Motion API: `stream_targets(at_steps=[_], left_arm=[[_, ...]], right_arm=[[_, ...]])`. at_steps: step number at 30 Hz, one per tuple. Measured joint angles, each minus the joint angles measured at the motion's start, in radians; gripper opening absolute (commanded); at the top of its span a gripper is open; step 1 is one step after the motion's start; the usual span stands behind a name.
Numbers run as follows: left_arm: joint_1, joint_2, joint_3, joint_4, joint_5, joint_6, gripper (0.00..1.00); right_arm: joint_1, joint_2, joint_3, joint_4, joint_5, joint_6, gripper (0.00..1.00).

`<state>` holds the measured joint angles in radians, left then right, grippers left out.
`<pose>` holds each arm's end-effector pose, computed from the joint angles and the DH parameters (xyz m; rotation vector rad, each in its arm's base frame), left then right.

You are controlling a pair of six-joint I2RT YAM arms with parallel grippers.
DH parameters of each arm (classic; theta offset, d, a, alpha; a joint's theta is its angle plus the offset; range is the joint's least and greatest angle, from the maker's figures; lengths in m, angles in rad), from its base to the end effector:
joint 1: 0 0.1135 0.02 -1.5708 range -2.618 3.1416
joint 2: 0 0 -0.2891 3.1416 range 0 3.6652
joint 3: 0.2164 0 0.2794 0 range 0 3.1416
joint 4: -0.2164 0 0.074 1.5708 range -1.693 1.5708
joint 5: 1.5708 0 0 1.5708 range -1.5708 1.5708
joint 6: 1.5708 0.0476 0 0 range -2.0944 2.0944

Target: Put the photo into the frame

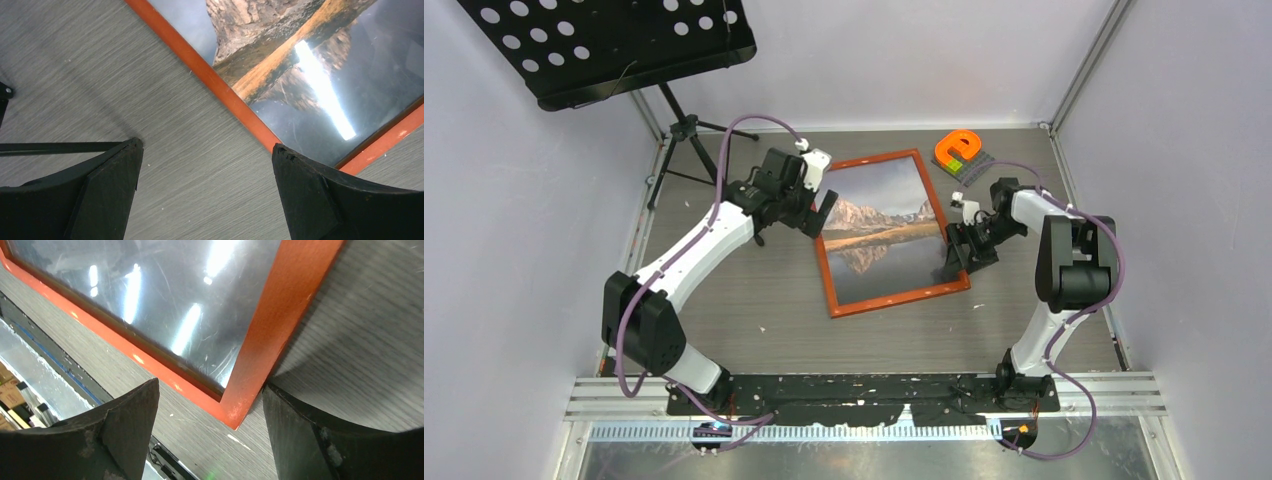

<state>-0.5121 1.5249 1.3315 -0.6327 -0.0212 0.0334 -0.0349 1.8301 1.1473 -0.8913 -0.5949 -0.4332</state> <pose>0.3217 -0.1797 0.3193 0.6386 2.3197 -0.1980 0.3440 0.0147 0.1539 -0.5689 2.8262 0.8607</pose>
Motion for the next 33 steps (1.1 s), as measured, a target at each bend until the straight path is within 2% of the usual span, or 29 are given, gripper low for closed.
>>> stream_targets(at_steps=[7, 13, 19, 23, 26, 33], left_arm=[[0.065, 0.000, -0.050, 0.000, 0.012, -0.008, 1.00], [0.145, -0.054, -0.139, 0.012, 0.038, -0.011, 1.00], [0.209, -0.193, -0.246, 0.024, 0.068, -0.005, 1.00], [0.290, -0.294, -0.299, 0.043, 0.129, 0.000, 1.00], [0.358, -0.360, -0.324, 0.059, 0.173, 0.001, 1.00], [0.452, -0.529, -0.407, 0.102, 0.239, 0.005, 1.00]], right_arm=[[0.008, -0.021, -0.001, -0.079, -0.013, -0.087, 0.82], [0.010, -0.163, -0.024, -0.100, -0.013, -0.106, 0.86], [0.010, -0.427, -0.069, -0.010, 0.074, -0.060, 0.94], [0.010, -0.584, -0.120, 0.079, 0.153, -0.010, 0.99], [0.005, -0.677, -0.165, 0.148, 0.214, 0.029, 0.95], [-0.033, -0.824, -0.224, 0.248, 0.327, 0.113, 0.95]])
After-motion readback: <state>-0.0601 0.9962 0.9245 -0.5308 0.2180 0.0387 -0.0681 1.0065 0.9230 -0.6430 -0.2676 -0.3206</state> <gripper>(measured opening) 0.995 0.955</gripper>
